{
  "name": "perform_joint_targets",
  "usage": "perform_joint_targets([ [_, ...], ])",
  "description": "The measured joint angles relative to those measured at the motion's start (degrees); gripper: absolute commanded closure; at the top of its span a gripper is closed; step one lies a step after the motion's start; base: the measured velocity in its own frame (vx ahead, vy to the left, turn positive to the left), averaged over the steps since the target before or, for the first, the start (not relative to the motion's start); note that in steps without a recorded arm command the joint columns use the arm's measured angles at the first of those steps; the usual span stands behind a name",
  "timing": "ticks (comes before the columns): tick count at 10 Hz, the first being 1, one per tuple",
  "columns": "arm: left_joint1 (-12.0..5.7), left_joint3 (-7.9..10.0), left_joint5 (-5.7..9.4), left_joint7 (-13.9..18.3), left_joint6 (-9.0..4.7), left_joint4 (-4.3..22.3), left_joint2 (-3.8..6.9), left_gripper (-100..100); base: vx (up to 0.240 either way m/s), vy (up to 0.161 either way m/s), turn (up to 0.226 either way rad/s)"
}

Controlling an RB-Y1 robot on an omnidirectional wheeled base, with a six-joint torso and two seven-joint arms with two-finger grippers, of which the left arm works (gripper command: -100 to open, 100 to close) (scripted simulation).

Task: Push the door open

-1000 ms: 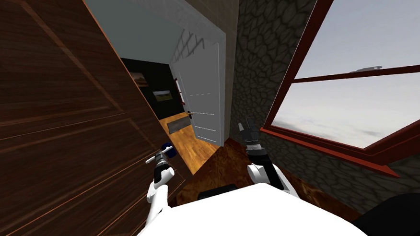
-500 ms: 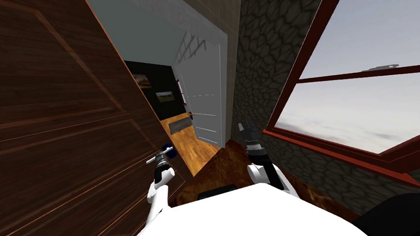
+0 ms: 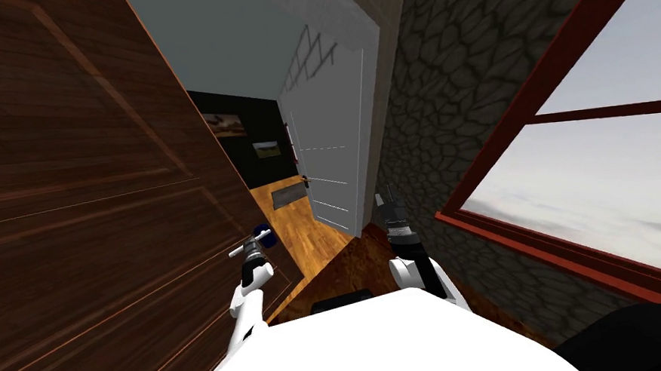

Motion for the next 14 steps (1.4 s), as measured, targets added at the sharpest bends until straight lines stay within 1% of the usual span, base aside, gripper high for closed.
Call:
perform_joint_targets([
  [2,-0.98,0.31,-0.34,0.1,-0.30,1.2,0.70,100,0.183,0.007,0.188],
  [3,-1.45,0.44,-0.55,0.1,-0.39,1.8,0.84,100,0.226,0.014,0.167],
  [4,-1.54,0.58,-0.79,0.1,-0.27,1.9,0.70,100,0.210,0.004,0.207],
  [6,-2.10,0.57,-1.21,0.5,-0.50,2.6,1.05,100,0.196,-0.015,0.210],
  [7,-2.95,0.91,-1.39,0.5,-1.16,4.2,1.52,100,0.199,-0.025,0.214],
  [8,-3.08,0.92,-1.61,0.7,-1.30,4.4,1.61,100,0.213,-0.018,0.192],
  [9,-3.52,1.19,-1.82,0.8,-1.56,5.2,1.70,100,0.168,-0.003,0.159],
  [10,-3.76,1.27,-1.99,0.9,-1.25,5.1,1.76,100,0.153,0.009,0.188],
  [11,-4.30,1.42,-2.19,0.8,-1.23,5.6,1.77,100,0.188,-0.005,0.200],
  [13,-4.87,1.63,-2.51,1.2,-1.80,6.9,2.19,100,0.169,-0.031,0.166],
  [14,-4.76,1.63,-2.72,1.3,-1.58,6.4,1.90,100,0.168,-0.048,0.243],
])
